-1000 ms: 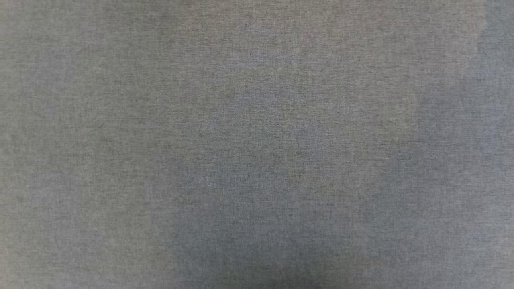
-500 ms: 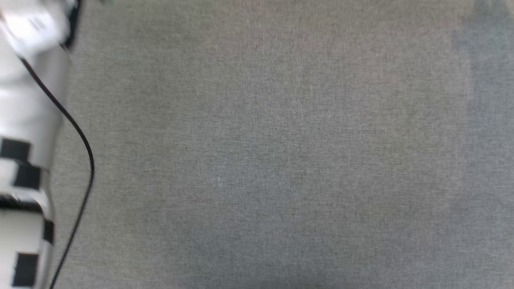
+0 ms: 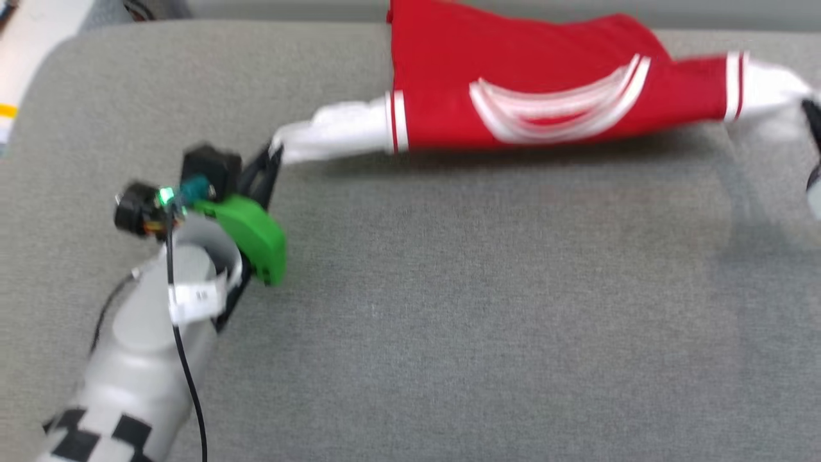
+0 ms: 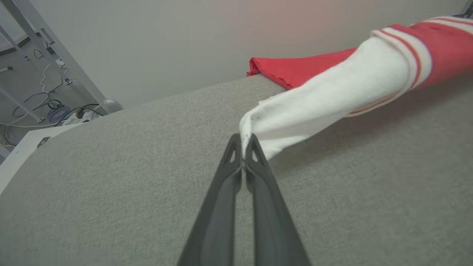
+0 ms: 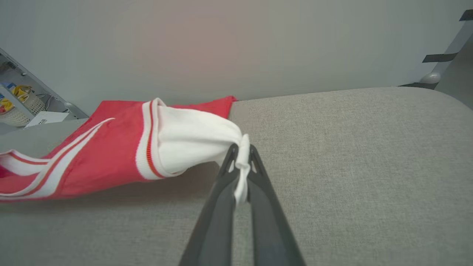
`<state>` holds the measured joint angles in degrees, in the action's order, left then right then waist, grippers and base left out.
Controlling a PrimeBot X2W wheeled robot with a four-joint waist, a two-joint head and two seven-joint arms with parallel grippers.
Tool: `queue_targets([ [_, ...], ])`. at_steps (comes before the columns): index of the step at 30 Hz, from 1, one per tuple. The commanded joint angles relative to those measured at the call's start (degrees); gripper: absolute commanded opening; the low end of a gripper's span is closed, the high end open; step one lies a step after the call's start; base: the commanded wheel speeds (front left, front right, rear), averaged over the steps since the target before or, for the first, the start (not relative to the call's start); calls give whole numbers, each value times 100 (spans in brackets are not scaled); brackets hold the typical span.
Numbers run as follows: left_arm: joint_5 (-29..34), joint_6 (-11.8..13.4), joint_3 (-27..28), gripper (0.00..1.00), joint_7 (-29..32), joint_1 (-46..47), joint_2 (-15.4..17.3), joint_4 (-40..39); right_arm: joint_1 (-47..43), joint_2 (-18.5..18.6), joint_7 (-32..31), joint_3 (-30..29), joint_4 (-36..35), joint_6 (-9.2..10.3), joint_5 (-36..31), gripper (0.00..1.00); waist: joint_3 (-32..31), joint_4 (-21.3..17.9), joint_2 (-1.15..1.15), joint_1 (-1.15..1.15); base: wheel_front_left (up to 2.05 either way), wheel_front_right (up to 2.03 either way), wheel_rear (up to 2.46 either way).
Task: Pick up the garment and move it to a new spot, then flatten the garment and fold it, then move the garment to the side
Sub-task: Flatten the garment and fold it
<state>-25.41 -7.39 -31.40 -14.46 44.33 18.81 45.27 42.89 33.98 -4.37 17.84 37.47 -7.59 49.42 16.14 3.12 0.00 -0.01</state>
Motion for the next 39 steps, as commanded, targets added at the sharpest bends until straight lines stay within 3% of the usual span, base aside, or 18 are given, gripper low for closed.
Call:
queue_targets([
  [1, -87, -9, -38, 0, 43, -270, 66, -87, -303, 94, -21, 26, -127, 10, 129, 0, -568, 113, 0, 1, 0, 0, 0],
  [12, -440, 93, -205, 0, 559, -1836, 275, -891, -2228, 484, -376, 353, -1142, 10, 584, 0, -1154, 128, 0, 1, 0, 0, 0],
  [26, -784, 368, -256, 0, 1033, -3332, 755, -1774, -3753, 916, -668, 636, -1773, 10, 636, 0, -1777, 90, 0, 1, 0, 0, 0],
  [34, -996, 531, -287, 0, 1358, -4154, 1109, -2603, -4602, 1072, -885, 482, -2216, 10, 691, 0, -1894, 97, 0, 1, 0, 0, 0],
  [39, -1036, 599, -324, 0, 1458, -4280, 1137, -2915, -4753, 1025, -1043, 399, -2383, 10, 628, 0, -1839, 97, 0, 1, 0, 0, 0],
])
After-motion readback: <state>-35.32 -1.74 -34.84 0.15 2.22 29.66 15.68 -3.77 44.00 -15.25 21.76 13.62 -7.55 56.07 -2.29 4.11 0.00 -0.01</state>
